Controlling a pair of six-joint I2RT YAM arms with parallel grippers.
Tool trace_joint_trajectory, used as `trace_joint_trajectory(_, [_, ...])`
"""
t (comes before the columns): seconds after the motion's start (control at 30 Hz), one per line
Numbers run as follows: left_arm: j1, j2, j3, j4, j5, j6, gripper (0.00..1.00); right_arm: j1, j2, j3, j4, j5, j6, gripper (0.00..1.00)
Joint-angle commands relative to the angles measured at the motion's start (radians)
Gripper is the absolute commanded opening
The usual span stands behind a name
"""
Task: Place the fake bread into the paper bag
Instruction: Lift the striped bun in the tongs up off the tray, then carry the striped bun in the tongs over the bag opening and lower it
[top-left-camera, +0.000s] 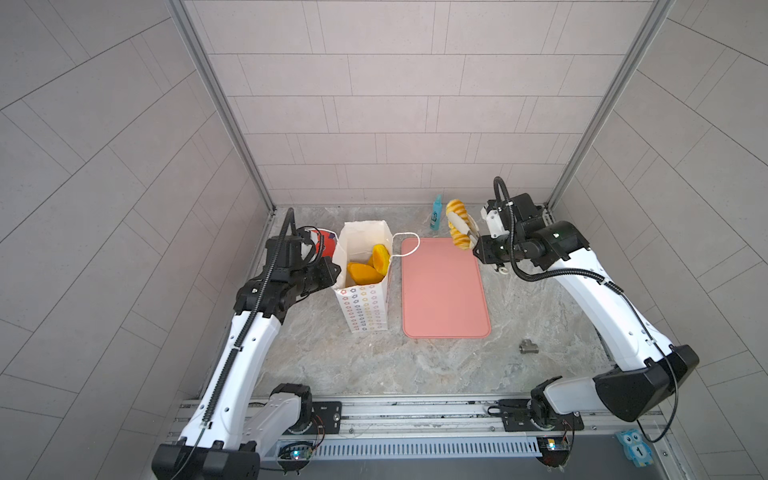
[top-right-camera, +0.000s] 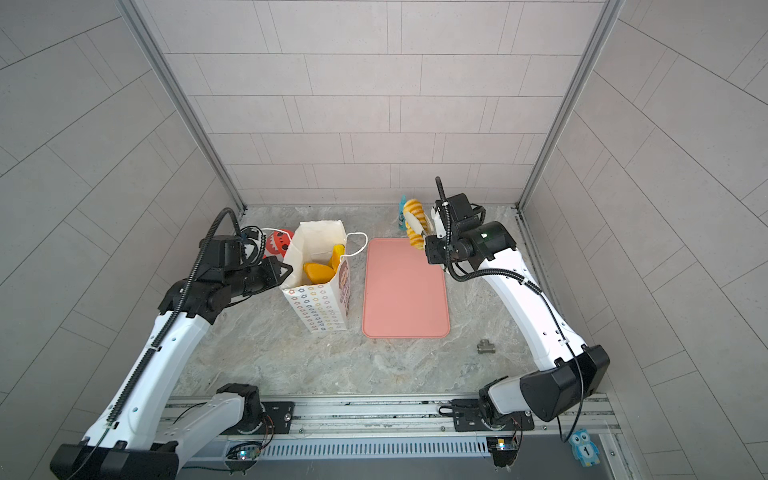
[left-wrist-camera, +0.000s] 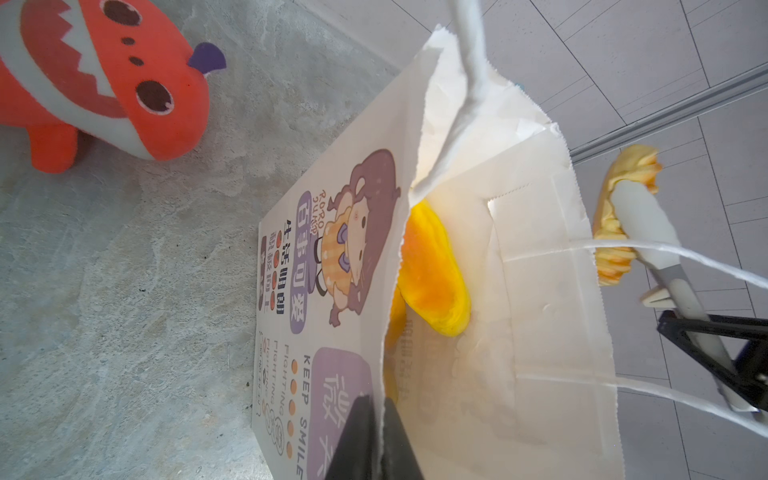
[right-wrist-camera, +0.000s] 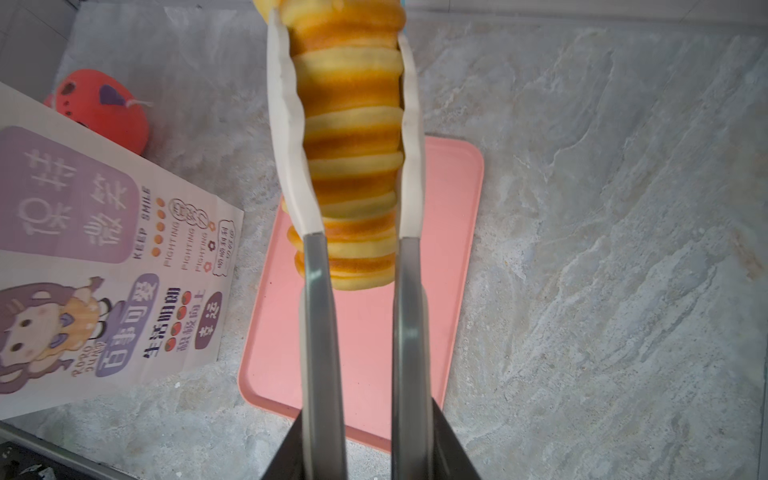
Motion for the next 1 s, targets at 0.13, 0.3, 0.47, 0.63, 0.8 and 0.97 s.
trace_joint_trajectory(0.13, [0.003,-0.01,0.024,0.008,0.002,0.004,0.11,0.122,-0.049,0.163,-0.016,0.071,0.017,0.35])
trace_joint_trajectory(0.3, [0.002,-0.011,0.027,0.004,0.0,0.002,0.11,0.251,-0.031,0.269,-0.039,0.123,0.011,0.35])
trace_joint_trajectory(0.47, [0.002,-0.01,0.029,0.004,0.0,0.001,0.11,0.362,0.019,0.36,-0.062,0.156,0.009,0.35])
trace_joint_trajectory(0.63, [0.002,-0.011,0.032,0.004,0.0,-0.001,0.11,0.457,0.078,0.432,-0.065,0.171,0.015,0.36])
trace_joint_trajectory(0.8, [0.002,-0.011,0.033,0.003,0.0,0.0,0.11,0.542,0.156,0.484,-0.061,0.196,0.021,0.37])
trace_joint_trajectory(0.97, [0.002,-0.017,0.031,0.002,0.001,-0.001,0.11,0.577,0.22,0.5,-0.051,0.218,0.031,0.38])
